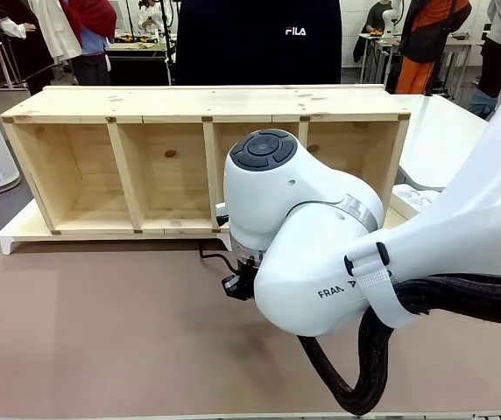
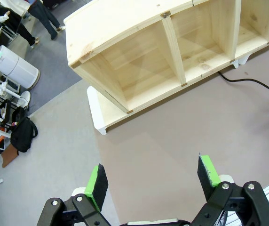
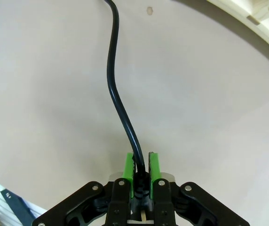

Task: Perform cable management.
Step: Pull the grasped Power Cable to the location of the Power Strip.

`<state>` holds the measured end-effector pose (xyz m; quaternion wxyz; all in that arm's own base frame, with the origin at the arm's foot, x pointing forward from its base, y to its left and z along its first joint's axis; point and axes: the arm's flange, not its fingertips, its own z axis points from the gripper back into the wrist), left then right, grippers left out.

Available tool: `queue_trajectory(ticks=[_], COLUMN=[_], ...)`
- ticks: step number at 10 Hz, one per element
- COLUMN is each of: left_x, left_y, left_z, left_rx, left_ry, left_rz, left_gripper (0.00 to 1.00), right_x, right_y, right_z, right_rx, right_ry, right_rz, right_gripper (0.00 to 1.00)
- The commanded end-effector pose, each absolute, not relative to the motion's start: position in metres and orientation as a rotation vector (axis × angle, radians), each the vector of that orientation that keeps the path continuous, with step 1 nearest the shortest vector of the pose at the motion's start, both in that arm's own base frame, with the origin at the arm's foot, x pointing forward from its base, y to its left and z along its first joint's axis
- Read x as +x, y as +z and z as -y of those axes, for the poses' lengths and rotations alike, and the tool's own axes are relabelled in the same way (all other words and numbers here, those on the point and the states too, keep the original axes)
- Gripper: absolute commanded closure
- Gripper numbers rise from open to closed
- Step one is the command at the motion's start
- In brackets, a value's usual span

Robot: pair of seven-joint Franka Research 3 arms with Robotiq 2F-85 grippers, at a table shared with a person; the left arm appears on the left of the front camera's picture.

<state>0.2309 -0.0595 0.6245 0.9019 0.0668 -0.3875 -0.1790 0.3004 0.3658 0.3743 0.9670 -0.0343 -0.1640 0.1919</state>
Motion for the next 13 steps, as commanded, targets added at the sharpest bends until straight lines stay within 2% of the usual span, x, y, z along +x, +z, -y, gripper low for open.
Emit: queue_trajectory(ticks=[1,9,10,13], left_x=[0.231,0.231,0.231,0.231], left_y=[0.625,0.625,0.625,0.625], left_z=[0.06,0.06,0.06,0.06], left_rx=[0.142,0.142,0.142,0.142], left_ry=[-0.368,-0.368,-0.368,-0.368], left_rz=[0.803,0.803,0.803,0.803], left_gripper=[0.0,0.0,0.0,0.0], right_x=[0.301,0.302,0.296,0.294], right_y=[0.374,0.373,0.363,0.38], right_z=[-0.365,-0.365,-0.361,-0.311], right_rx=[-0.074,-0.075,-0.133,-0.163], right_ry=[0.385,0.387,0.395,0.316], right_rz=[0.326,0.333,0.33,0.353], right_gripper=[0.84,0.84,0.84,0.84])
